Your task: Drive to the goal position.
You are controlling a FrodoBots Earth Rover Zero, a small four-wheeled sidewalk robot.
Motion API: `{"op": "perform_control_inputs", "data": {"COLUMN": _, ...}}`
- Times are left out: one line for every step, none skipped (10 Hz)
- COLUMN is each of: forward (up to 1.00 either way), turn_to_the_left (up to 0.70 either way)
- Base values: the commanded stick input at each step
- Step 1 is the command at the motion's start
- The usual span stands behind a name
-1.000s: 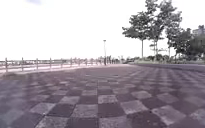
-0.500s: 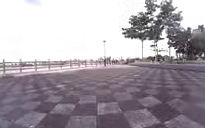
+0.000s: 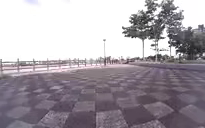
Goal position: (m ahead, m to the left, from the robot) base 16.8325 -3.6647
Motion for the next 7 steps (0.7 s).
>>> {"op": "perform_control_inputs", "data": {"forward": 0.7, "turn_to_the_left": 0.01}}
{"op": "perform_control_inputs", "data": {"forward": 0.7, "turn_to_the_left": 0.01}}
{"op": "perform_control_inputs", "data": {"forward": 0.7, "turn_to_the_left": 0.01}}
{"op": "perform_control_inputs", "data": {"forward": 0.7, "turn_to_the_left": 0.01}}
{"op": "perform_control_inputs", "data": {"forward": 0.7, "turn_to_the_left": 0.01}}
{"op": "perform_control_inputs", "data": {"forward": 0.7, "turn_to_the_left": 0.01}}
{"op": "perform_control_inputs", "data": {"forward": 0.7, "turn_to_the_left": 0.01}}
